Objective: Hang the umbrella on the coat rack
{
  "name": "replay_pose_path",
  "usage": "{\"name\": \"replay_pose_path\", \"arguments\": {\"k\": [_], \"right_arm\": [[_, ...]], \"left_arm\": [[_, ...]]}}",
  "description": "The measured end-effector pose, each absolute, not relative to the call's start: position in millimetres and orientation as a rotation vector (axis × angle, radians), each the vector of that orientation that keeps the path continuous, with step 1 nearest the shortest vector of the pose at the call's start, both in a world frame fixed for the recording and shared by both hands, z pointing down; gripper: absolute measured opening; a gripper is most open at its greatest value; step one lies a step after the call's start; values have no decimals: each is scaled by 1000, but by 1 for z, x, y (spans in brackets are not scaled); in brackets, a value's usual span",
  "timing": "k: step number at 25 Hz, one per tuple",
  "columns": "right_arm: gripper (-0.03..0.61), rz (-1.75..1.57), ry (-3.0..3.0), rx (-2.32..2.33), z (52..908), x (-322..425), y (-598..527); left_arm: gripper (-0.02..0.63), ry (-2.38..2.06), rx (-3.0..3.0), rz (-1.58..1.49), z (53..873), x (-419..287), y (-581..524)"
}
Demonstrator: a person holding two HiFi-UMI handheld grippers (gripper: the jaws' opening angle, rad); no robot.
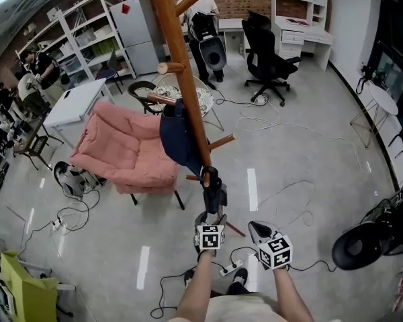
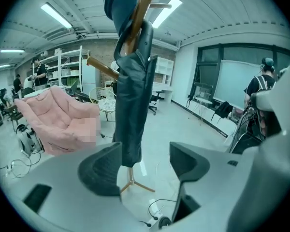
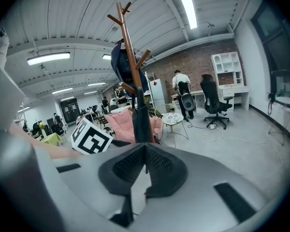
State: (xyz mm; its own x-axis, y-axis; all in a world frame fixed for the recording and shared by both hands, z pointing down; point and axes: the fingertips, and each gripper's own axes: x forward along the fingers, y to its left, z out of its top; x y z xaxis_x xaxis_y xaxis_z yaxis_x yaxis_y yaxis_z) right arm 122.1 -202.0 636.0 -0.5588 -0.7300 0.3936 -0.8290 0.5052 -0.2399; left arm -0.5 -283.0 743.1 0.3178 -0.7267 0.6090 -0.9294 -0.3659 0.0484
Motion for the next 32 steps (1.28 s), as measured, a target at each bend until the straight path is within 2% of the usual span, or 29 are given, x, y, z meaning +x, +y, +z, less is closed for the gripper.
{"name": "replay_pose_path", "arguments": {"k": [16, 32], "right_arm": [[3, 590, -2596, 1274, 621, 76, -215], [3, 627, -2612, 1295, 622, 76, -215]], "left_arm": [[311, -1606, 2266, 468, 642, -20, -219], [297, -1677, 2299, 447, 615, -49, -206]]}}
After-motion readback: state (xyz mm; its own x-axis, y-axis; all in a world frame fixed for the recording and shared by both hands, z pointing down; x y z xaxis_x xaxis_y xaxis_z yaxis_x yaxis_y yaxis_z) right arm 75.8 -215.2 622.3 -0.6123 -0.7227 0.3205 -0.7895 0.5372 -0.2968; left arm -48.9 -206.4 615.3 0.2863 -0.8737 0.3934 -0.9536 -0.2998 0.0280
